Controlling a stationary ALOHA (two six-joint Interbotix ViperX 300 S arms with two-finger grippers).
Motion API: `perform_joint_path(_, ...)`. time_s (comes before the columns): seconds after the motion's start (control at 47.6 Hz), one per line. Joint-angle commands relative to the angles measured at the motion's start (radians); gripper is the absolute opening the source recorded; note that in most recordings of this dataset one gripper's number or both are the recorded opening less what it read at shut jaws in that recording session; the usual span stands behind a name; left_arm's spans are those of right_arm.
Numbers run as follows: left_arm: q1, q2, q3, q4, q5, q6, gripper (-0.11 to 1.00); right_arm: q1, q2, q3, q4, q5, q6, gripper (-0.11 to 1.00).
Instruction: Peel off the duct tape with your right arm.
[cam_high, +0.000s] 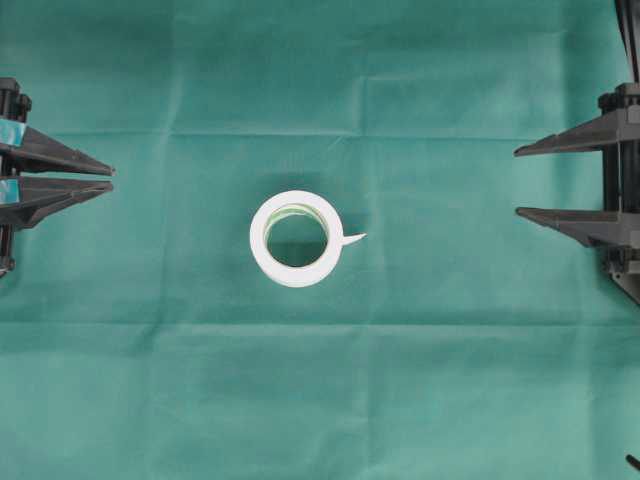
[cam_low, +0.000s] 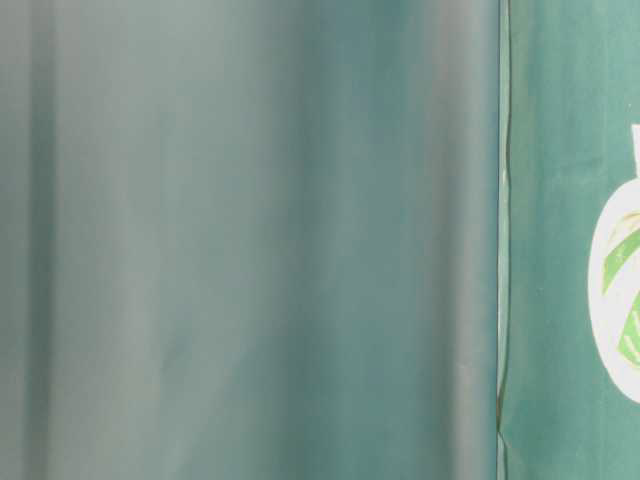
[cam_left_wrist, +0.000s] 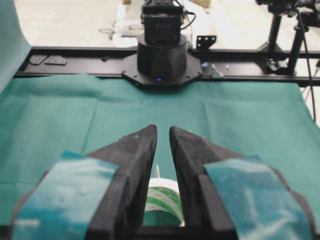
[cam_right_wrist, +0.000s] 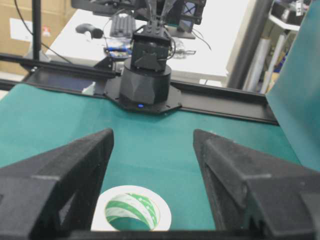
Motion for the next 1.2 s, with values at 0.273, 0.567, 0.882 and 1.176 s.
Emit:
perform_joint_path(0.273, -0.029, -0.015, 0.026, -0.009, -0.021, -0.008, 0.0, -0.006, 0.008, 0.043, -0.006, -0.015, 0.006, -0.02)
perform_joint_path(0.567, -0.038, -0.015, 0.046, -0.011, -0.021, -0.009, 0.01, -0.006, 0.008, 0.063, -0.006, -0.015, 0.008, -0.07)
perform_joint_path(0.882, -0.067, -0.015, 0.054, -0.009, -0.023, -0.002, 0.52, -0.006, 0.006, 0.071, -0.006, -0.023, 0.034, -0.06)
perform_joint_path(1.176, -0.067, -0.018, 0.054, -0.009, -0.023, -0.008, 0.99, -0.006, 0.008, 0.089, -0.006, -0.054, 0.034, 0.56)
